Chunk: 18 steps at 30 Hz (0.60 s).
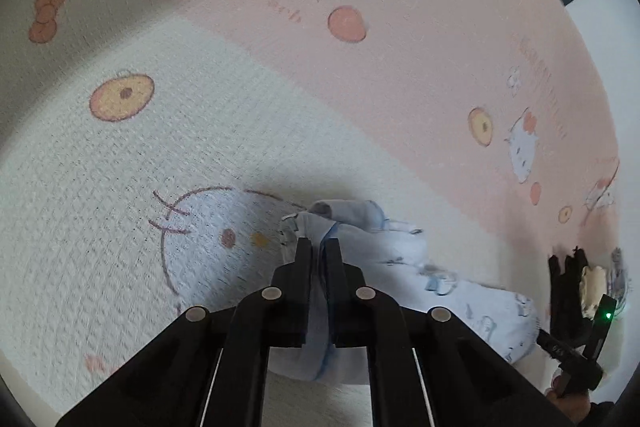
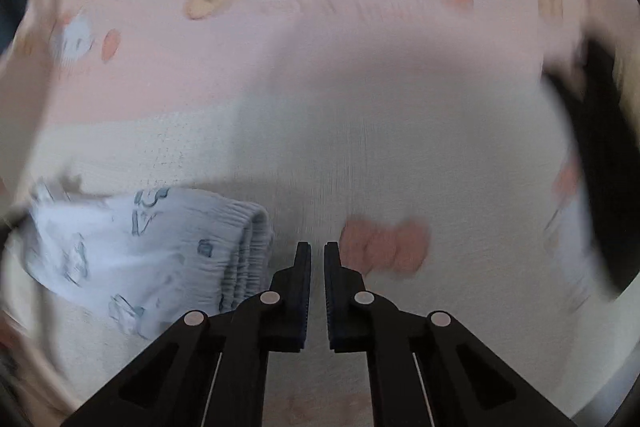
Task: Fold clothes
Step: 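Open both grippers and regrasp the folded edges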
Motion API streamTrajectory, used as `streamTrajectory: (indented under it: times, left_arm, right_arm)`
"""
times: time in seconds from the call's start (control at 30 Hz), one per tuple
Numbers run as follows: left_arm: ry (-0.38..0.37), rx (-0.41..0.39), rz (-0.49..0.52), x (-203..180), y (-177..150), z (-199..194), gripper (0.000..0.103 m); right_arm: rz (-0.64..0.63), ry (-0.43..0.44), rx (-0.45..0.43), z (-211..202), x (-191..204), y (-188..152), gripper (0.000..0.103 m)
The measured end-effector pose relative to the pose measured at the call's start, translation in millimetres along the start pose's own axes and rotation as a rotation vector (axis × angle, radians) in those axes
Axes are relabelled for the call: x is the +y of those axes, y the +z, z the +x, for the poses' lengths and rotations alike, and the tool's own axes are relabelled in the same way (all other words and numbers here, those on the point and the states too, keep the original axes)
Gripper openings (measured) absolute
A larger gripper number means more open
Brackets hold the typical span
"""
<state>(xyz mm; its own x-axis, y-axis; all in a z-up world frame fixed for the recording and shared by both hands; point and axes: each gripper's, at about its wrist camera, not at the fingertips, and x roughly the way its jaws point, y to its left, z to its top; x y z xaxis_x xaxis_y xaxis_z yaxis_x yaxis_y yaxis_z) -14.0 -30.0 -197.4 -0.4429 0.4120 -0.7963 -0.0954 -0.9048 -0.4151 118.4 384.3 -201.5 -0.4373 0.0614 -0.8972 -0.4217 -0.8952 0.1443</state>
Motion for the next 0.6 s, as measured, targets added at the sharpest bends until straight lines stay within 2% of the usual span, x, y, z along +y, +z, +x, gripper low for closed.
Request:
streamTrajectory:
  times: [0.1, 0.27, 0.3, 0.37, 0.43, 0.5, 0.53, 0.57, 0.6]
  left_arm:
    - [0.019, -0.008, 0.015, 1, -2, 8, 0.007]
    - [0.084, -0.024, 0.11, -12, -11, 2, 0.009]
    - [0.084, -0.007, 0.102, -10, -10, 0, 0.009]
    - [0.033, 0.041, 0.025, -2, -4, -4, 0.01]
    - [-0.065, 0.07, -0.077, 10, 2, -9, 0.011]
    - [-0.15, 0.093, -0.164, 21, 10, -13, 0.018]
    - [-0.169, 0.105, -0.183, 23, 14, -14, 0.033]
    - [-0.178, 0.116, -0.191, 25, 17, -15, 0.061]
    - [-0.176, 0.115, -0.187, 25, 20, -17, 0.072]
  right_arm:
    - [0.093, 0.074, 0.004, -1, -15, -3, 0.004]
    - [0.129, 0.114, -0.031, -9, -16, -1, 0.005]
    - [0.132, 0.116, -0.032, -10, -15, -1, 0.005]
    - [0.139, 0.121, -0.036, -12, -12, -1, 0.005]
    - [0.146, 0.126, -0.039, -13, -10, -1, 0.006]
    - [0.153, 0.13, -0.043, -15, -8, 0, 0.006]
    - [0.156, 0.132, -0.044, -16, -7, 0, 0.008]
    - [0.16, 0.135, -0.046, -16, -5, 0, 0.013]
    - [0.163, 0.137, -0.048, -17, -4, 0, 0.016]
